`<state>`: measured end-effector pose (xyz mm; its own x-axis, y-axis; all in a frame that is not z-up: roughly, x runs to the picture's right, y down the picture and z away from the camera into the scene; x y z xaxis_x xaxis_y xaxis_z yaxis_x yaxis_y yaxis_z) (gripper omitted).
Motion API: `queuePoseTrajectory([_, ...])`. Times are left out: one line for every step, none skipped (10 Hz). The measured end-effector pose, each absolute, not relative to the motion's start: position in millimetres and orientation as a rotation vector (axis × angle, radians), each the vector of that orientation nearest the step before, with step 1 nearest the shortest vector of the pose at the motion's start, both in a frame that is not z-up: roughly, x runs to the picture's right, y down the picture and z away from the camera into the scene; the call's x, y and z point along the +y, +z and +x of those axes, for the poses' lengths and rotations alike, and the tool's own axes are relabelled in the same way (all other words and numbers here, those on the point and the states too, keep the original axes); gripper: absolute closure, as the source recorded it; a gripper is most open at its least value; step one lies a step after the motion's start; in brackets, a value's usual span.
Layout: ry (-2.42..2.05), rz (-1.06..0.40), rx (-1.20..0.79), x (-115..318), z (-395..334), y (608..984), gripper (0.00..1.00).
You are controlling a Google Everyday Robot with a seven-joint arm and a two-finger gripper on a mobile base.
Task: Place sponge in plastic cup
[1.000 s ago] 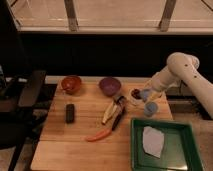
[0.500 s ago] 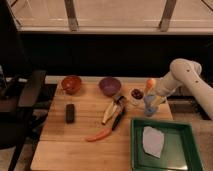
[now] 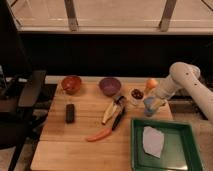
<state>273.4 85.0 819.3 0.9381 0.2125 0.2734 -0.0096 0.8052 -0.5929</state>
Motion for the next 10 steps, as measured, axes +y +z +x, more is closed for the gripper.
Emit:
queuePoseTrajectory([0.125, -0.631, -0.340, 87.3, 272.6, 820.7, 0.20])
queuePoseTrajectory([0.130, -0.637, -0.341, 90.8, 272.8, 822.3, 0.20])
queuePoseTrajectory([0.138, -0.642, -0.338, 93.6, 274.1, 822.9, 0.20])
queuePoseTrajectory([0.144, -0.642, -0.333, 94.3, 277.1, 822.6, 0.20])
queuePoseTrajectory([0.148, -0.640, -0.327, 94.3, 280.3, 821.2, 0.20])
queuePoseTrajectory([0.150, -0.639, -0.322, 93.5, 282.3, 818.8, 0.20])
queuePoseTrajectory([0.150, -0.634, -0.317, 91.5, 284.2, 815.8, 0.20])
queuePoseTrajectory([0.147, -0.625, -0.308, 87.2, 287.0, 810.6, 0.20])
queuePoseTrajectory([0.143, -0.610, -0.301, 79.4, 288.6, 803.1, 0.20])
queuePoseTrajectory([0.131, -0.589, -0.300, 67.0, 290.0, 791.5, 0.20])
